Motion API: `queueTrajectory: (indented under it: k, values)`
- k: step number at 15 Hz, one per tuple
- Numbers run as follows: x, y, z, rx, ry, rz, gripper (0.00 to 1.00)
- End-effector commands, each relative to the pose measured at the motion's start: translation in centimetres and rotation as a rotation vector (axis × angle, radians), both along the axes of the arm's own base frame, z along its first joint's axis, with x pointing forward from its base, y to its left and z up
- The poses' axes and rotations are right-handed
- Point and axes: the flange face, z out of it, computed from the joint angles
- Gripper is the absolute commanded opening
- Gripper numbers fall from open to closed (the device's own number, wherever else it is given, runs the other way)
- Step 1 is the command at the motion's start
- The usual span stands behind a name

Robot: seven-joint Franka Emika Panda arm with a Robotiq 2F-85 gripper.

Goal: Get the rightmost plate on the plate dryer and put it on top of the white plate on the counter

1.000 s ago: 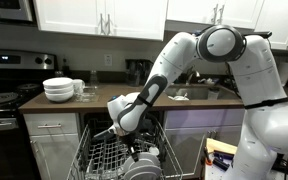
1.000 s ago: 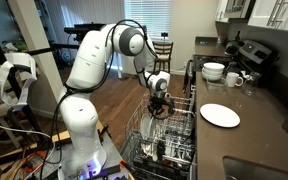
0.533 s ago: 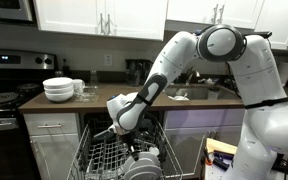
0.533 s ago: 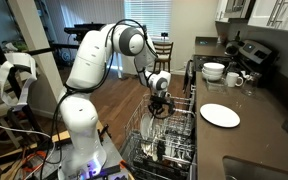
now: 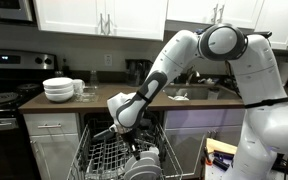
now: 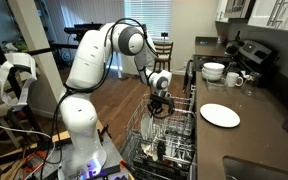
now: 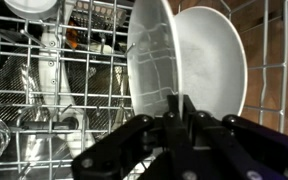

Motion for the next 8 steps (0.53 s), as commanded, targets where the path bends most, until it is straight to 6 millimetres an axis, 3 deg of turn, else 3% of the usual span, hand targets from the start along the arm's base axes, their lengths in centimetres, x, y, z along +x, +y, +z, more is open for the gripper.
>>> queueTrajectory:
  k: [1,8]
  values:
    - [-0.3,-0.4,3.7,0.036,0.023,0.024,0.02]
    - [-1.0,-0.6,8.9,0.024,0.016,0.04,0.03]
